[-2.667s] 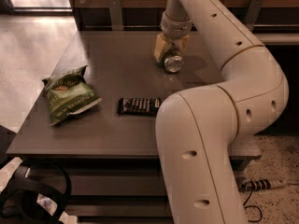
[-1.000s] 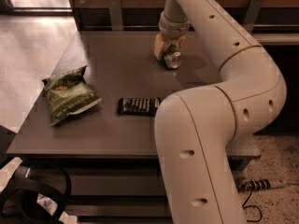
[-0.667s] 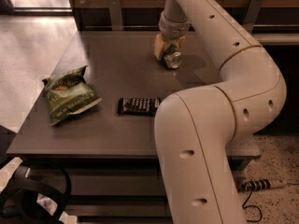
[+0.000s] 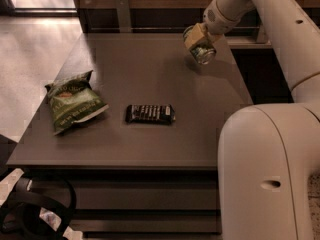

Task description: Place green can upright

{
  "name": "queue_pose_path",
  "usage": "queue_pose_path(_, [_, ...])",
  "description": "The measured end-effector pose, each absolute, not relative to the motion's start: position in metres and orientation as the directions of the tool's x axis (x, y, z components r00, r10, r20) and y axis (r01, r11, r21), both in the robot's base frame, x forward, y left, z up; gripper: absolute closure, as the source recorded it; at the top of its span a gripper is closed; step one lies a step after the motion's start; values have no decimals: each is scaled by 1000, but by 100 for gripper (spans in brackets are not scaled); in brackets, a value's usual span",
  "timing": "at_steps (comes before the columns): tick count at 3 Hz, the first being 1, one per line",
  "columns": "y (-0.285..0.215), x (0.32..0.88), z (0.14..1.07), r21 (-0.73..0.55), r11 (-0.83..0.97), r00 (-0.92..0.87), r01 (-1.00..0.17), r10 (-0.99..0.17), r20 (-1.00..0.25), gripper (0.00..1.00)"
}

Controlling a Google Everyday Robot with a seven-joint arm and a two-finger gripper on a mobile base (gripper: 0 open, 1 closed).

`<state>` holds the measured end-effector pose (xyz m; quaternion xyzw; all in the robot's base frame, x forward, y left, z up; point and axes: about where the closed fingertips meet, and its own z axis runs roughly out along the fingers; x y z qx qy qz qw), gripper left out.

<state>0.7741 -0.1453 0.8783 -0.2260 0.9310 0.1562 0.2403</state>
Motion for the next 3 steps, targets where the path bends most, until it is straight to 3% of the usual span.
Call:
queue_pose_path(2, [-176,764,918,275,737,-634,-617,-258,-729,100])
queue_pose_path(3, [-170,766,939,242,673,-512,-699,-234,-827,100])
